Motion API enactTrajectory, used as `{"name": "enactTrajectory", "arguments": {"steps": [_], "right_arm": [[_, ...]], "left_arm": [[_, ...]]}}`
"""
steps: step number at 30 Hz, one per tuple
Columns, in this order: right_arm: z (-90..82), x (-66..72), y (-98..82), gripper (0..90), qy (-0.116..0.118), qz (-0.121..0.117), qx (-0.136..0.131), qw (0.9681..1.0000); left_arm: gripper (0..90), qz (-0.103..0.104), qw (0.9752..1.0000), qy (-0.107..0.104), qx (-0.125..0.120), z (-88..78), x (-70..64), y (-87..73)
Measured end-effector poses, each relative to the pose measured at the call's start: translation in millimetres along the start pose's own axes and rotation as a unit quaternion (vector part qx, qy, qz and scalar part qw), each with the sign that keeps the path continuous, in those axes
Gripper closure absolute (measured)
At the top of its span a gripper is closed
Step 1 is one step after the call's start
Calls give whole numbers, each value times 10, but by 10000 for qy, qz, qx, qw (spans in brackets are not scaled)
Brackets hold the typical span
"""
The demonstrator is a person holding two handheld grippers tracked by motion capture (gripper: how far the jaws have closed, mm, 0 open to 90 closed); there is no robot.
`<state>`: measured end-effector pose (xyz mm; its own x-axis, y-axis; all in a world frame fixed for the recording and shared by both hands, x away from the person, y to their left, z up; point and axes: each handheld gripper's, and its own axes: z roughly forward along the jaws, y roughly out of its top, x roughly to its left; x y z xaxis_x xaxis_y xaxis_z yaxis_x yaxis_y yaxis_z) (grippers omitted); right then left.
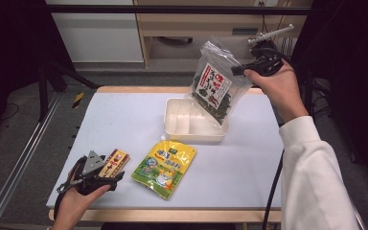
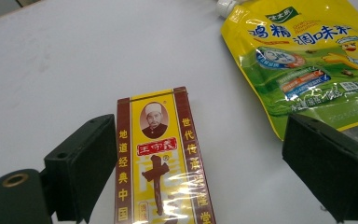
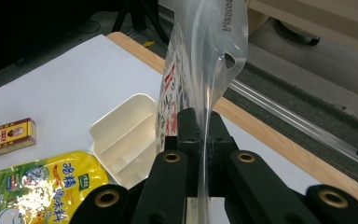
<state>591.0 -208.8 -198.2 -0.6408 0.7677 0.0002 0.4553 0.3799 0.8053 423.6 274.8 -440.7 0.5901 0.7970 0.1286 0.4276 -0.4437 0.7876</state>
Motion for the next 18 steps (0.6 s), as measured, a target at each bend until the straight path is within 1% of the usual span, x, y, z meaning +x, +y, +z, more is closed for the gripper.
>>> {"name": "enactTrajectory", "arguments": {"steps": [4,8,9,10,13,18], "right_arm": [[52,-40,-27,882,52,45,19,10000],[94,-86,-58,882,82,178,65,9998],[109,-97,-71,882,101,225,61,9997],[109,-97,-71,882,101,225,61,9997],[172,-167,-139,882,163,427,97,9989],[232,-193,-196,882,179,478,152,9986]], "left_arm": [[101,-4,10000,18,28,1,9,-7],[101,-10,10000,8,30,7,5,-9],[101,23,10000,-3,65,8,5,-9],[101,23,10000,-3,65,8,5,-9],[101,40,10000,-4,67,8,-2,-9],[101,25,10000,-8,73,6,9,-13]]}}
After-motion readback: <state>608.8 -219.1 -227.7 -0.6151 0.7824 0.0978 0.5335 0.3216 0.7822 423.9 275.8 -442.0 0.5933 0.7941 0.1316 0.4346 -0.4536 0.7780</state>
